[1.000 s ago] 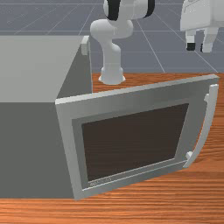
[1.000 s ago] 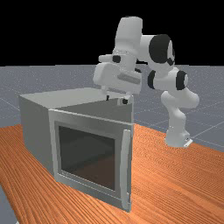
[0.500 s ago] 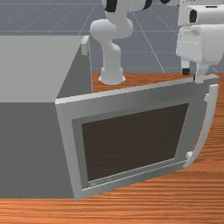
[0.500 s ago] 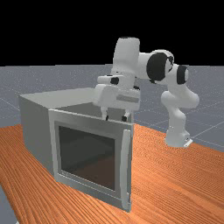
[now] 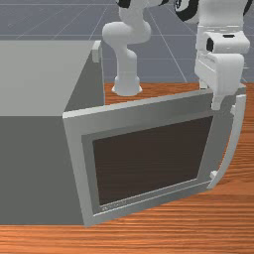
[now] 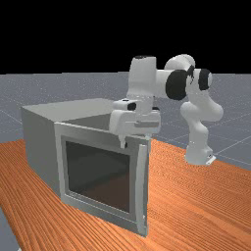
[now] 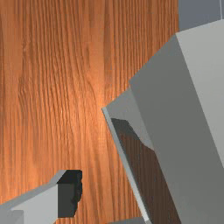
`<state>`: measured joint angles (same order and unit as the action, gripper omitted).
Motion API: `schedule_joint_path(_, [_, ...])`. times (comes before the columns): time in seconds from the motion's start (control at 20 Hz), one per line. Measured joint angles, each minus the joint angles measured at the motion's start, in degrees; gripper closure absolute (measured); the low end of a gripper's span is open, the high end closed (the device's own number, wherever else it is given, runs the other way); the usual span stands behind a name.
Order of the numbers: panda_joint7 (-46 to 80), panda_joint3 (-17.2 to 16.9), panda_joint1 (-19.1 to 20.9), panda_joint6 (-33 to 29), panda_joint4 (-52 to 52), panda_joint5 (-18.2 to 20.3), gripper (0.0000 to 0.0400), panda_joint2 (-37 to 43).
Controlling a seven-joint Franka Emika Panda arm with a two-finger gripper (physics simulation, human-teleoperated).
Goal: Close the microwave
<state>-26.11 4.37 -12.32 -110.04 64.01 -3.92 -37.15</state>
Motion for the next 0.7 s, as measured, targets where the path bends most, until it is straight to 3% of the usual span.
schedule_joint_path(0.1, [1.1,0.0,0.4,-6.7,16.8,0.0,0.0,10.3])
schedule_joint_path(0.15, [-0.9,0.1,1.1,-13.8,27.5,-0.3,0.0,16.7])
schedule_joint_path(0.35, [-2.8,-0.2,1.8,-20.7,53.5,1.3,0.0,36.5])
schedule_joint_path(0.5, [-0.7,-0.4,0.7,-21.6,70.5,2.0,0.0,53.3])
schedule_joint_path(0.55, [0.6,0.0,-0.1,-21.0,74.6,2.2,0.0,58.3])
schedule_joint_path(0.6, [4.1,0.9,0.3,-18.9,73.4,2.4,0.0,57.5])
schedule_joint_path(0.7, [17.1,5.5,1.6,-20.5,72.4,-0.1,0.0,55.8])
